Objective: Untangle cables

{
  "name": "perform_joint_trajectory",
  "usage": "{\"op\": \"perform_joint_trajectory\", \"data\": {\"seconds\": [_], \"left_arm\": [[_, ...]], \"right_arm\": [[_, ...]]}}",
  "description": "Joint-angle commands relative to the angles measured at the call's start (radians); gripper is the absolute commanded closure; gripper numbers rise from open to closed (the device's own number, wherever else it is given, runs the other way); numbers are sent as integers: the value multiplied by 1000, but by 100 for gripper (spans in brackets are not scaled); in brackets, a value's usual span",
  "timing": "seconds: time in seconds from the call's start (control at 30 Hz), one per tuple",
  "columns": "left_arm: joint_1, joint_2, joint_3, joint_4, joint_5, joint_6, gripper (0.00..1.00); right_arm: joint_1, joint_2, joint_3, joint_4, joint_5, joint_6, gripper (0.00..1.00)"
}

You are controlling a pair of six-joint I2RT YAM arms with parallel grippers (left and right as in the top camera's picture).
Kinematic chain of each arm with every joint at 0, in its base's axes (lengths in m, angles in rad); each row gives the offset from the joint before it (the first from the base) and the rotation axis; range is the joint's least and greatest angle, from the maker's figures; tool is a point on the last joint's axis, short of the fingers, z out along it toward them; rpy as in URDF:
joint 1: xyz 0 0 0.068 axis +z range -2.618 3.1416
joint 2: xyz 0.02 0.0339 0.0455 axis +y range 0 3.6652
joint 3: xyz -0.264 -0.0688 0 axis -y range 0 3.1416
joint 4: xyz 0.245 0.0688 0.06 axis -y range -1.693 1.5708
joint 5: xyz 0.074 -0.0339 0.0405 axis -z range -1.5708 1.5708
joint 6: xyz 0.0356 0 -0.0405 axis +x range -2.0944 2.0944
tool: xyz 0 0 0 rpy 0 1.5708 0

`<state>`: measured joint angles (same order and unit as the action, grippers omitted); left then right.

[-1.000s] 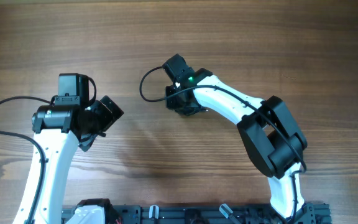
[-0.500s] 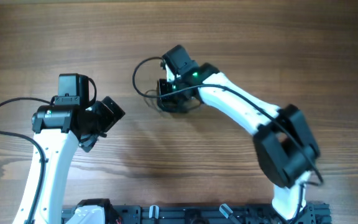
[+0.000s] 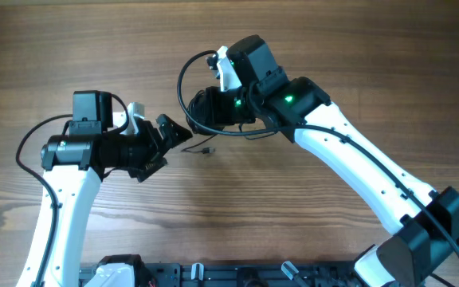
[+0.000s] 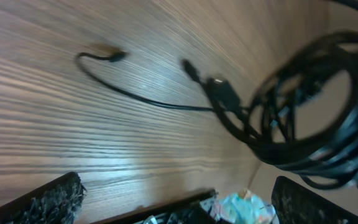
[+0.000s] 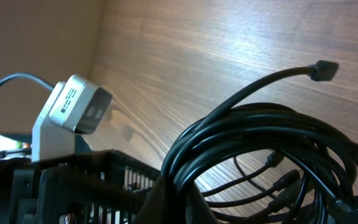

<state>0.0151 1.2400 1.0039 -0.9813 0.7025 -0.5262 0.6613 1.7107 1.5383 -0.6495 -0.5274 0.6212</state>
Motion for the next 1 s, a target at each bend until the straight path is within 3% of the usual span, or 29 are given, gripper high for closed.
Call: {"op": "perform_joint_trajectory", "data": {"seconds": [0.0, 0.27, 0.53, 0.6, 0.67, 0.83, 0.97], "left_arm": [[4, 5, 8, 23, 89, 86, 0], [4, 5, 8, 103, 24, 85, 15], [4, 5, 8, 124, -32, 74, 60], [4, 5, 8, 126, -35, 74, 85], [4, 5, 8, 126, -35, 74, 96], [4, 5, 8, 107, -114, 53, 96], [4, 5, 8, 21, -437, -151, 96]], "right_arm": [[-3, -11, 20, 1, -51, 35, 95], [-3, -11, 20, 5, -131, 57, 93], [-3, -11, 20, 9, -193, 67, 93], [-3, -11, 20, 9, -192, 67, 93], [-3, -11, 20, 8, -192, 66, 93], [-3, -11, 20, 4, -165, 61, 93], [-3, -11, 19, -23, -11, 63, 96]]}}
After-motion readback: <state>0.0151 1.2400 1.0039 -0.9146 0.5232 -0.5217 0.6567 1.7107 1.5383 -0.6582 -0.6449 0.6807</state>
